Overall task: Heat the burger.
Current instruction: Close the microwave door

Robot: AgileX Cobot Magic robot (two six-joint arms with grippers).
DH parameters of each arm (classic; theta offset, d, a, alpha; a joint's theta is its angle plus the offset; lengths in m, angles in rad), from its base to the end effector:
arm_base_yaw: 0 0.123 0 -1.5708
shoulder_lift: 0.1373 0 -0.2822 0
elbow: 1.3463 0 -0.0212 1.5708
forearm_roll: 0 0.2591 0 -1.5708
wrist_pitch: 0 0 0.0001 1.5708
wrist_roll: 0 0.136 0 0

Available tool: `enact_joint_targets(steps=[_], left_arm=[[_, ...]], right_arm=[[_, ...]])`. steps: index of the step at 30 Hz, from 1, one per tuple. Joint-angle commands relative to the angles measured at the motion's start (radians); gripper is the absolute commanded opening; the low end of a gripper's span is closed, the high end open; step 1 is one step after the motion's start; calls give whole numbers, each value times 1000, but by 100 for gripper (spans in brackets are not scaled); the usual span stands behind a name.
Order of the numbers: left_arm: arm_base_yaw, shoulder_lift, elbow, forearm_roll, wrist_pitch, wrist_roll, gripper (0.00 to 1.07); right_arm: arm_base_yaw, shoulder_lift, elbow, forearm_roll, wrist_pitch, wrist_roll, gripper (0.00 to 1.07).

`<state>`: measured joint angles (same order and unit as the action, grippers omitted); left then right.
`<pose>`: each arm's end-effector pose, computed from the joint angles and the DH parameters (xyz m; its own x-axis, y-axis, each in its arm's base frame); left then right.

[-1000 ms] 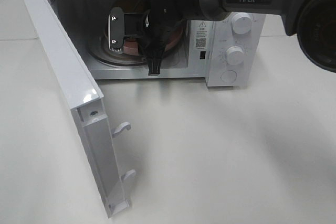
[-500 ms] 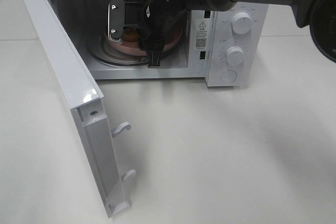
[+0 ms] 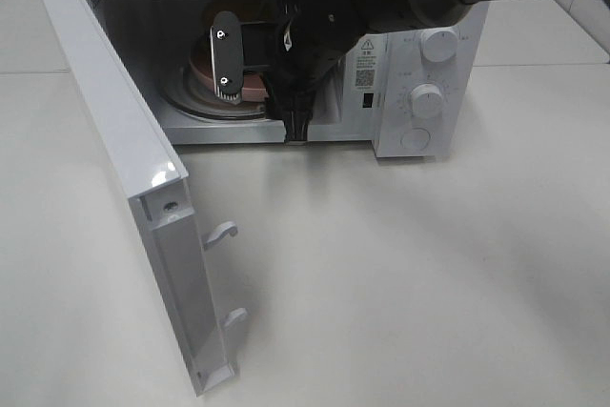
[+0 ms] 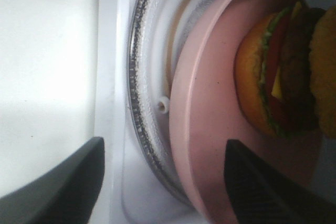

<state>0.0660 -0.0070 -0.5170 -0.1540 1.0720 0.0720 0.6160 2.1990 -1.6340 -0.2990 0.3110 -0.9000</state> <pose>0.0423 -0.0156 0.2663 -0.4393 -0.0311 -0.8978 0.0544 0.9966 -0.0612 0.4413 0.2973 0.1312 0.2697 -0.9398 -0.2098 -0.7262 -0.0554 -0.6852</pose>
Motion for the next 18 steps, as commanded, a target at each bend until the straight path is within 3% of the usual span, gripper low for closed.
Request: enact_joint_targets(steps=[1,5,18], left_arm=[[-3,-10,2,-4,-1,0,100],[-3,-10,2,-4,-1,0,100],[-3,-10,2,-4,-1,0,100]], right_arm=[[2,-49,65,-2,-55,13,79],[2,-115,177,-14,-144,63,85],[2,-339,447,-73,-226,147,82]])
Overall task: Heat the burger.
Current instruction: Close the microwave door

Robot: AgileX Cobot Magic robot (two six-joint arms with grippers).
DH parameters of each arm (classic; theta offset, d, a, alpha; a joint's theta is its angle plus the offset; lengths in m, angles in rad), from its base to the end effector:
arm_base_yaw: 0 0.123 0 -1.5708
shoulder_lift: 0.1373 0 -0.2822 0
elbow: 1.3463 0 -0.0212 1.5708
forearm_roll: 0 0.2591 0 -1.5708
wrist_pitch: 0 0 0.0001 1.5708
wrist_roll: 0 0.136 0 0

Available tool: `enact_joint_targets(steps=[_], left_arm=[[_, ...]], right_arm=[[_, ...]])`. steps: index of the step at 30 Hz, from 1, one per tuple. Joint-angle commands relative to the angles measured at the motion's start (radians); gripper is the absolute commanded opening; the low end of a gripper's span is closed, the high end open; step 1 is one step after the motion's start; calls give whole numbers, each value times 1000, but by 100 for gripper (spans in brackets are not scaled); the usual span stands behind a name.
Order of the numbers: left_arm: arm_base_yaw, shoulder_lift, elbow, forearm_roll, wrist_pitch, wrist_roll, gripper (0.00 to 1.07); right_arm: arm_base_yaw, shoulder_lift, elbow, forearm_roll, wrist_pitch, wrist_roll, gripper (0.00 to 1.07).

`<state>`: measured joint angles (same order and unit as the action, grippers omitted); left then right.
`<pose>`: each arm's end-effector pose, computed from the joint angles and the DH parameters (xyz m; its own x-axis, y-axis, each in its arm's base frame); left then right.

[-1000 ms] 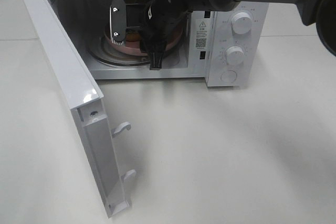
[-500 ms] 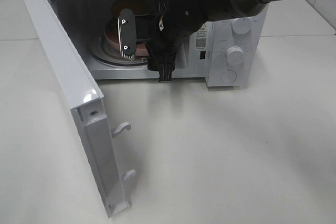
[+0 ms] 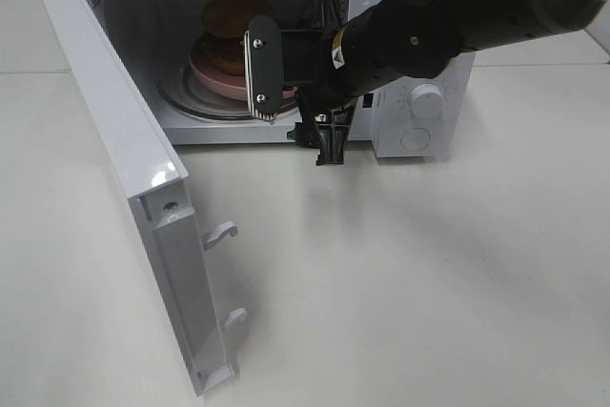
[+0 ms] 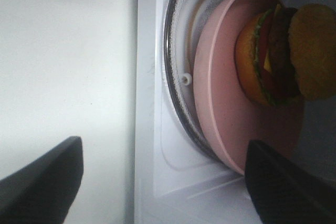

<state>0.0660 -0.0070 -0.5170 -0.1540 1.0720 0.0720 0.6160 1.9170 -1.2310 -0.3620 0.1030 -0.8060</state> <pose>0.0423 -0.0156 0.2663 -0.4393 -0.0311 -0.8978 0.0544 0.9966 -0.0612 0.3795 0.2626 0.1572 0.3040 -0.9103 -0.2808 -0.6989 -0.0128 -0.7151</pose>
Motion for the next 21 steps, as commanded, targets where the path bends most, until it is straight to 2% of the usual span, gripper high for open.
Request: enact_joint_targets(steps=[1,5,13,19,21], left_arm=[[-3,-10,2,-4,-1,0,100],[-3,-10,2,-4,-1,0,100],[-3,-10,2,-4,-1,0,100],[-3,-10,2,-4,-1,0,100],[-3,-10,2,-4,-1,0,100]], right_arm=[[2,-57,44,-10,-18,53,82],[2,-156,141,-11,-20,157,82],[2,-315,255,-11,28,370,80],[2,-465,327,-7,196,635,78],[2,-526,336,-6,324,778,76]])
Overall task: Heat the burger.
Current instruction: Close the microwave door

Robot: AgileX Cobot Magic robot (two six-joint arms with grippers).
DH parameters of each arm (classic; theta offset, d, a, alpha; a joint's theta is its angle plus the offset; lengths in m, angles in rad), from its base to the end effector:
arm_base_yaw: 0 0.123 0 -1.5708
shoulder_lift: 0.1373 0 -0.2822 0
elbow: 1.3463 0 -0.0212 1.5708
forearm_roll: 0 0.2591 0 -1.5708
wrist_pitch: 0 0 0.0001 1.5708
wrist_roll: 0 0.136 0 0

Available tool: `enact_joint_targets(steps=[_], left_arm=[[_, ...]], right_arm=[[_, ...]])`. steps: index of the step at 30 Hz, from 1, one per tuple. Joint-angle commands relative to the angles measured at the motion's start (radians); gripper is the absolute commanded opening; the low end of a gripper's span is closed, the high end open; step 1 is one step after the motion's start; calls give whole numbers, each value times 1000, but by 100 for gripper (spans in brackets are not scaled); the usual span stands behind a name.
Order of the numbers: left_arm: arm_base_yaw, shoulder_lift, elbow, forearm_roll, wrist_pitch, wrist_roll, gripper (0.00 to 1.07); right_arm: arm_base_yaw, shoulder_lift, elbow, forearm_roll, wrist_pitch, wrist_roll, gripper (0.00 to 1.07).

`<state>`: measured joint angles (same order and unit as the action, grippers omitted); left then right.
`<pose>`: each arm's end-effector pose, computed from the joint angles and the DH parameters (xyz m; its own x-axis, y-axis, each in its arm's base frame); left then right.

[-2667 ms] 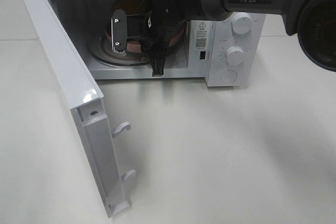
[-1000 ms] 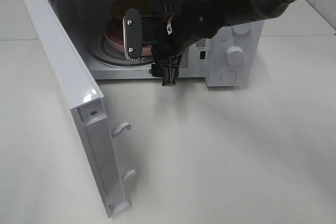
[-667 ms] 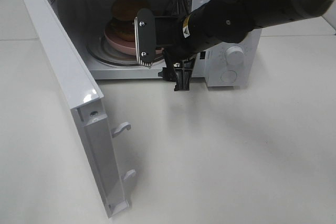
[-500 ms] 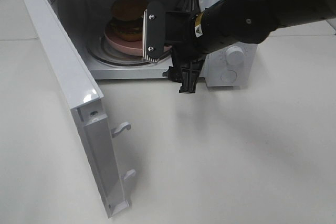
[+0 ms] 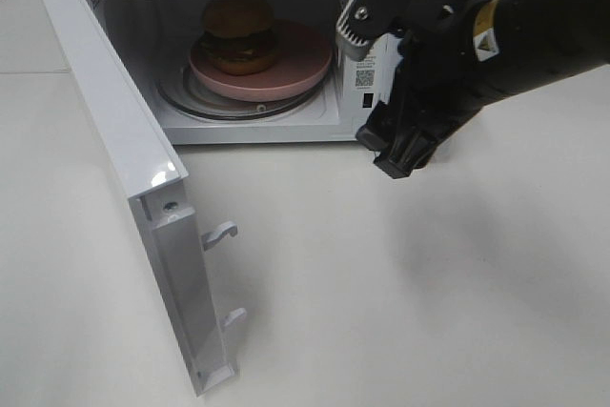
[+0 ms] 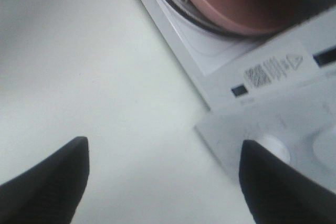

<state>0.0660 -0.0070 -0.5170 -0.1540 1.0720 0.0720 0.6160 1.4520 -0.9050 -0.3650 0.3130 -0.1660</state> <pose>0.0423 -0.0156 0.2663 -0.4393 -0.0311 -0.8978 0.0544 0.9966 -0.0612 0.2905 0.1873 0.2166 -0.2355 -0.7662 -0.5979 -0.7178 0.5519 -0.4245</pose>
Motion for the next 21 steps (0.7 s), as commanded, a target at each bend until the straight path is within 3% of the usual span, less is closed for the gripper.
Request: enact_joint_targets(steps=[1,3,9,11,14,16,21], left_arm=[[-3,-10,2,-4,-1,0,100],[-3,-10,2,-4,-1,0,100],[-3,-10,2,-4,-1,0,100],[-3,-10,2,-4,-1,0,100],[-3,-10,2,-4,-1,0,100],[-3,-10,2,-4,-1,0,100],[-3,-10,2,-4,-1,0,100]], right_arm=[[2,-61,10,-3,114,138,76],[2,-140,10,-4,294,284,76],[-9,-206,10,14,428,364,76],[-85,-278,10,116,544,377,76],[-111,-291,10,131,567,361,76],[-197,-369,10,174,619,333,76],[-229,-485,10,174,639,333,76]])
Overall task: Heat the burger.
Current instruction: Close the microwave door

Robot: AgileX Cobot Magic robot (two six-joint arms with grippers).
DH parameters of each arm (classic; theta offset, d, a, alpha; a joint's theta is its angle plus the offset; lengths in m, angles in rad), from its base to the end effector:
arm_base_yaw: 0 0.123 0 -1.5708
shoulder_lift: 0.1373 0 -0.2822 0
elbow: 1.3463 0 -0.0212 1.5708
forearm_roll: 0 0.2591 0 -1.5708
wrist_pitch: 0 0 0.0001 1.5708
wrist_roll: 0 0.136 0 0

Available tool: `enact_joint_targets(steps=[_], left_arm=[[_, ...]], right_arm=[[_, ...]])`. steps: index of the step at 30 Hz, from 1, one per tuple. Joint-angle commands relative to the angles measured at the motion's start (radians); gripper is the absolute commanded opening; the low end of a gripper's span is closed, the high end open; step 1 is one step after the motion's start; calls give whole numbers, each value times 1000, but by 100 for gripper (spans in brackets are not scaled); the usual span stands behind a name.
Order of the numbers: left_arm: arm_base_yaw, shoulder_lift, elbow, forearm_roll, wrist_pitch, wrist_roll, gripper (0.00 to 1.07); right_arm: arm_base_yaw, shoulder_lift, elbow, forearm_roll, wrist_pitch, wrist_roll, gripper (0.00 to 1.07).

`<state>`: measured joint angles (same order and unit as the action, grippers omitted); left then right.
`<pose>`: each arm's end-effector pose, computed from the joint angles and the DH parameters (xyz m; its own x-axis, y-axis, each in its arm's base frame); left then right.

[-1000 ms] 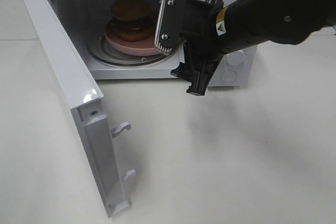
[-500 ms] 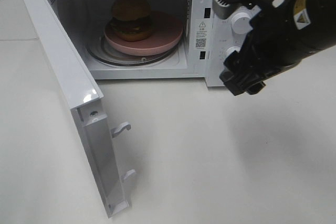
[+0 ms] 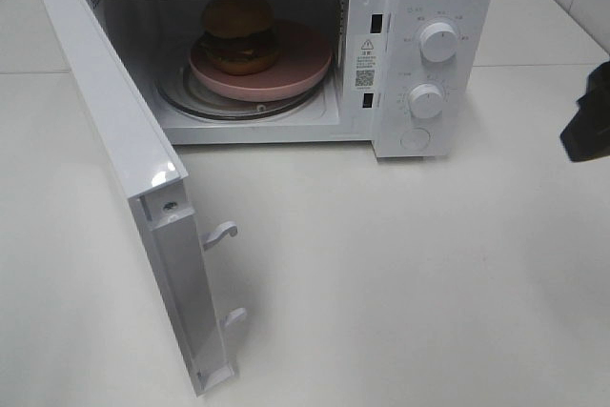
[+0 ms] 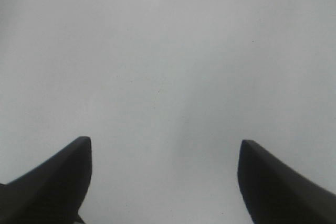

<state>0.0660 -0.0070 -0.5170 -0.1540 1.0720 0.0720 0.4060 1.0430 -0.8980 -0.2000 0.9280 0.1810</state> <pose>0.0423 -0.0156 0.2663 -0.4393 -0.0311 -0.8978 0.0544 0.9966 -0.0612 0.2177 0.0700 0.2789 -0.7781 -0.2700 -0.5671 -0.2618 0.9601 -0.0978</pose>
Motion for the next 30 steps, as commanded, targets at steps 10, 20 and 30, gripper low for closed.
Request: enact_joint_targets(steps=[10,20,30], left_arm=[[-3,-10,2,-4,-1,0,100],[-3,-10,2,-4,-1,0,100],[-3,-10,2,-4,-1,0,100]], right_arm=[[-19,-349,21,5,144,-29,76],[-17,-524,161,11,212,-34,76],[-85,-787,310,8,120,-51,76]])
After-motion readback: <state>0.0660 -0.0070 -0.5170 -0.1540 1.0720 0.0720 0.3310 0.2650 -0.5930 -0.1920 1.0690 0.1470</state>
